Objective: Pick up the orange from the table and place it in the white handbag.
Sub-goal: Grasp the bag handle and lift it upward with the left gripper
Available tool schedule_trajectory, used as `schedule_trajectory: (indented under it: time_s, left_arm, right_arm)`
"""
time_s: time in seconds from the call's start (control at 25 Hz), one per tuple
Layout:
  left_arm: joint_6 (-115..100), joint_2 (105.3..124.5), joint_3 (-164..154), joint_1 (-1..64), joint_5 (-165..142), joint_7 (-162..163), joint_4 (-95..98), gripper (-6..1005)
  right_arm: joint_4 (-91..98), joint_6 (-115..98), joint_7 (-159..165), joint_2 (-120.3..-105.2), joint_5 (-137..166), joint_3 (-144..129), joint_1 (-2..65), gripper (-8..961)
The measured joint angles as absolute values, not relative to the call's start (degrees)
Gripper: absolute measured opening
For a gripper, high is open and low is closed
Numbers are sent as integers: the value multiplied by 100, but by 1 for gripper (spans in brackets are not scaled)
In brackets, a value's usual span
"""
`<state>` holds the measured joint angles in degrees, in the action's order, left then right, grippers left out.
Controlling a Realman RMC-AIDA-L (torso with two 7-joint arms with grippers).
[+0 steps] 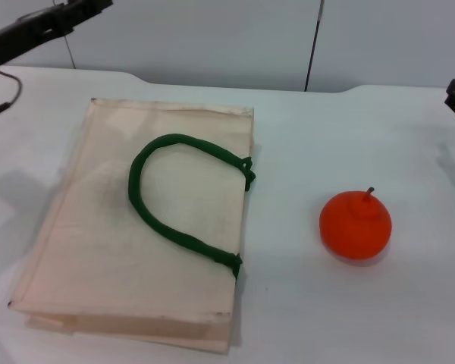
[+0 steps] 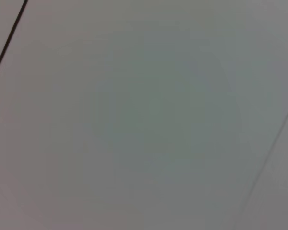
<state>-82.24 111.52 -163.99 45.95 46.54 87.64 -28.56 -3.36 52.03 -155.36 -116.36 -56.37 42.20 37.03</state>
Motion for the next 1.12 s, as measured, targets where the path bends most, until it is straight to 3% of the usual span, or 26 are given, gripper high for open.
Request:
schedule_trajectory:
  time_s: [0.36,0.6,1.12]
  left_arm:
    - [-8871,11021,-16409,5275,1855,10353,-4055,682]
    - [-8170,11145,-16409,5684,799,10475,-3957,683]
    - [-7103,11072,-16409,5800,153,10344,-2822,682]
  right_arm:
    - [-334,5152,-15531,-11630,-5635,4254,3672,888]
    - [-373,5146,-15530,-11628,-5633,4264,3715,887]
    - [-387,5146,-15529,-11627,-5634,4273,3731,885]
